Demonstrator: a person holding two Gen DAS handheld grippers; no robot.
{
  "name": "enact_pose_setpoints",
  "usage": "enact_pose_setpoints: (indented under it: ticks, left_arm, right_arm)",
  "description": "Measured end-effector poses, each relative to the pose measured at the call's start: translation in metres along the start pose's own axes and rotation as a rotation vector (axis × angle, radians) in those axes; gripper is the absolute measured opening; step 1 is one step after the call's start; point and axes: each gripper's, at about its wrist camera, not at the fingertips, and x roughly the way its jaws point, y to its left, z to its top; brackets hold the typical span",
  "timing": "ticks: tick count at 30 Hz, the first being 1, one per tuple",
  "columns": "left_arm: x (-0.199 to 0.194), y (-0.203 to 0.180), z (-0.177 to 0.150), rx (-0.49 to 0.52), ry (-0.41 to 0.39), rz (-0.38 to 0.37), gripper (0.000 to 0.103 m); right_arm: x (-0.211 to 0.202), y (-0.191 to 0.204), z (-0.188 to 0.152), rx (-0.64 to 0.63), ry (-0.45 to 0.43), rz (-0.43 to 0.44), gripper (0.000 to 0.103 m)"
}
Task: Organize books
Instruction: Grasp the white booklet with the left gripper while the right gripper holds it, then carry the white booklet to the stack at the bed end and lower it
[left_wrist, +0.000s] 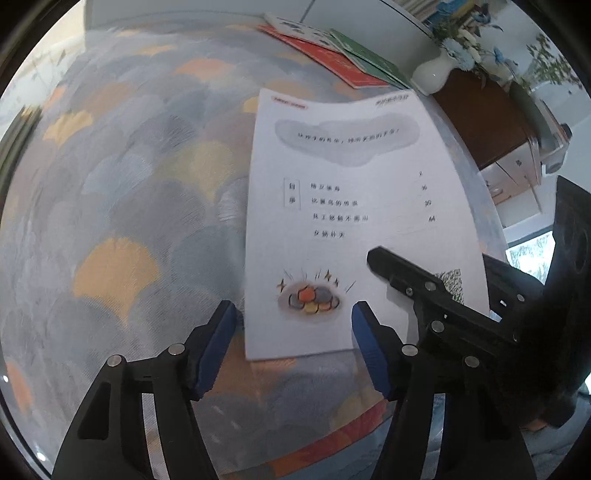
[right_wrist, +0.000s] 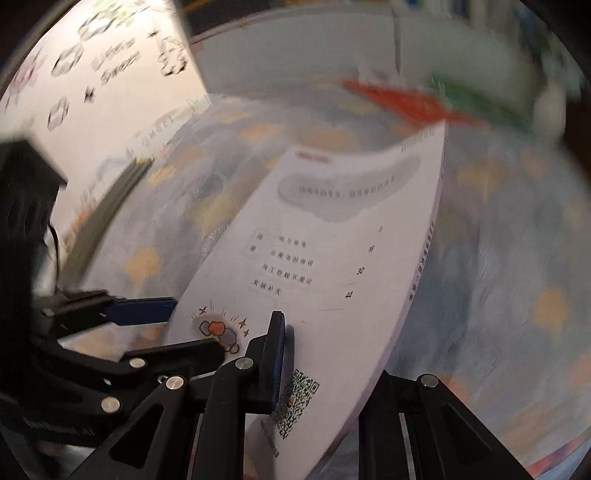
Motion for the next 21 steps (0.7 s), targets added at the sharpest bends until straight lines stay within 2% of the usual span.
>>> enact_pose_setpoints:
  ticks: [1,4,5,9,18,21]
  left_arm:
    - [-0.001,0.002,0.0,-0.008,-0.003,-0.009,0.062]
    - [-0.001,0.002,0.0,0.006,-0.004,0.018,0.062]
    - [0.0,0.001,0.001,0.01,-0.004,0.021,0.062]
    - [0.002,-0.002,0.0,0.039,-0.005,0.043,0.065]
    - [0.002,0.0,0.003,0.043,-0.009,0.06,0.067]
    - [-0.003,0.004,0.007,0.014,-0.034,0.087,0.067]
  right_arm:
    - [0.001,0.004,0.003,-0.005,-0.01,0.003,0.017]
    - [0.005,-0.03,-0.002,0.11,0.013,0.115,0.016]
    - [0.005,-0.039,-0.005,0.116,0.018,0.119,0.016]
    - [0.002,-0.035,-0.008,0.066,0.008,0.086,0.016]
    - [0.0,-0.049,-0.01,0.138,0.016,0.151,0.016]
    - [-0.003,-0.061,-0.01,0.277,0.013,0.29,0.015]
